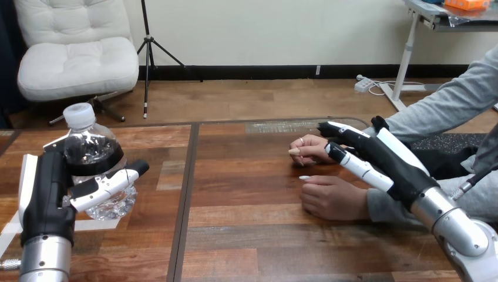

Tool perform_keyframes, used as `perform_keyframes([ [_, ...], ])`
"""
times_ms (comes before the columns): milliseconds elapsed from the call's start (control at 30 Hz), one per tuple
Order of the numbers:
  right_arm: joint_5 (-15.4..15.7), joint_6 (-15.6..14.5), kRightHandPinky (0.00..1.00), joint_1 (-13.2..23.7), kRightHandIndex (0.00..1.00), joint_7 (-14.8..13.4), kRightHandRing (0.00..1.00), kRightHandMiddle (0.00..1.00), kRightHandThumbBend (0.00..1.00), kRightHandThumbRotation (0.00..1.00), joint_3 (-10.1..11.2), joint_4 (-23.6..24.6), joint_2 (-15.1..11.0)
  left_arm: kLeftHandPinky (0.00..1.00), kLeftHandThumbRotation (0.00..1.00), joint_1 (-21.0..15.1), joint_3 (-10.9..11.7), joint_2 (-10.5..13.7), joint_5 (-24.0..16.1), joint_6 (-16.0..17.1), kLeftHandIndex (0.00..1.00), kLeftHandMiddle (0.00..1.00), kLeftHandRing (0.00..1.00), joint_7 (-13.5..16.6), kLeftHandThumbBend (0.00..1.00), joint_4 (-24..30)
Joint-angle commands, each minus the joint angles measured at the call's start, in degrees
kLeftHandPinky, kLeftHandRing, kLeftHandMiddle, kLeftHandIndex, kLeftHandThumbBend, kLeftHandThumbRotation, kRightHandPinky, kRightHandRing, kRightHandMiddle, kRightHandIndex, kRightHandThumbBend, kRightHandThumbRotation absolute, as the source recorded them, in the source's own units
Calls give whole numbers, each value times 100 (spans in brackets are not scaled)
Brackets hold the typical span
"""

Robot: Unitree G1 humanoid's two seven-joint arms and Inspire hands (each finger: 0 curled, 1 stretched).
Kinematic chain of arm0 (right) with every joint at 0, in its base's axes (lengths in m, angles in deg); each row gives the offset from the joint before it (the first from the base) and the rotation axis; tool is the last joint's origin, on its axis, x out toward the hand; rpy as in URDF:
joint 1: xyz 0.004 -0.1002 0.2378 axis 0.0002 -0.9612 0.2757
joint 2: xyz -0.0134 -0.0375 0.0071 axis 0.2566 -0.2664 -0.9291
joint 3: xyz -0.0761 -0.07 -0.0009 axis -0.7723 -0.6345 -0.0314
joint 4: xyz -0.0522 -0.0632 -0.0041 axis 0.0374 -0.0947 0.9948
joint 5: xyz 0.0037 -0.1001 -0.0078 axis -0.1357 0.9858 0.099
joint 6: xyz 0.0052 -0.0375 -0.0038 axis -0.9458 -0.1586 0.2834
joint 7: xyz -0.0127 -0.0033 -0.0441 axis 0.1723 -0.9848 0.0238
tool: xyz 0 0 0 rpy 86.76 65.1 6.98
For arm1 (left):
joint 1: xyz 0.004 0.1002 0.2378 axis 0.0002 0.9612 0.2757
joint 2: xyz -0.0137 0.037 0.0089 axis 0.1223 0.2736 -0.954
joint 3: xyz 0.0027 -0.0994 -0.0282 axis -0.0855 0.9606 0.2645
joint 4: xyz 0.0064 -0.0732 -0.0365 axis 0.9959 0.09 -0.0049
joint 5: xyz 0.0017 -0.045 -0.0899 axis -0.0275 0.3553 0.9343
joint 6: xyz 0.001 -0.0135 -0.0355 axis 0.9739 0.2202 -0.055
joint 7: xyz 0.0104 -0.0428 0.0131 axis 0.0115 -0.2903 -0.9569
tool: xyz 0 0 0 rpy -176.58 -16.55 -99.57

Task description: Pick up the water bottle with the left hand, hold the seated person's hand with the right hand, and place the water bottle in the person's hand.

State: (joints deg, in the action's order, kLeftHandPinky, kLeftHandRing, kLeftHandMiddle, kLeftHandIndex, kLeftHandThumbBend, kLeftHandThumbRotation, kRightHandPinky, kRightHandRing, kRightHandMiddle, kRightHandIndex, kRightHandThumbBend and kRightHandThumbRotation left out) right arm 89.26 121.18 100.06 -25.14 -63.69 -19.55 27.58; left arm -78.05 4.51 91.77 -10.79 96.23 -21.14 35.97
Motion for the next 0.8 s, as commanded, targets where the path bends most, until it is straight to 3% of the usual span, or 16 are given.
perform_keyframes([
  [0, 109, 136, 82, 719, 90, -168, 88, 90, 74, 100, -94, -354, -186, 31, 0, -357, 28, 100, 9, 150, 41, 40, 37, 12, 73, 358],
  [400, 360, 158, 81, 1062, 89, -364, 87, 89, 71, 99, -257, -950, -392, 31, 0, -332, 43, 104, 7, 118, 41, 40, 37, 16, 72, 388],
  [767, 487, 101, 81, 1300, 89, -488, 87, 89, 75, 98, -369, -1397, -516, 31, 0, -329, 50, 104, 53, 178, 41, 40, 36, -19, 72, 356],
])
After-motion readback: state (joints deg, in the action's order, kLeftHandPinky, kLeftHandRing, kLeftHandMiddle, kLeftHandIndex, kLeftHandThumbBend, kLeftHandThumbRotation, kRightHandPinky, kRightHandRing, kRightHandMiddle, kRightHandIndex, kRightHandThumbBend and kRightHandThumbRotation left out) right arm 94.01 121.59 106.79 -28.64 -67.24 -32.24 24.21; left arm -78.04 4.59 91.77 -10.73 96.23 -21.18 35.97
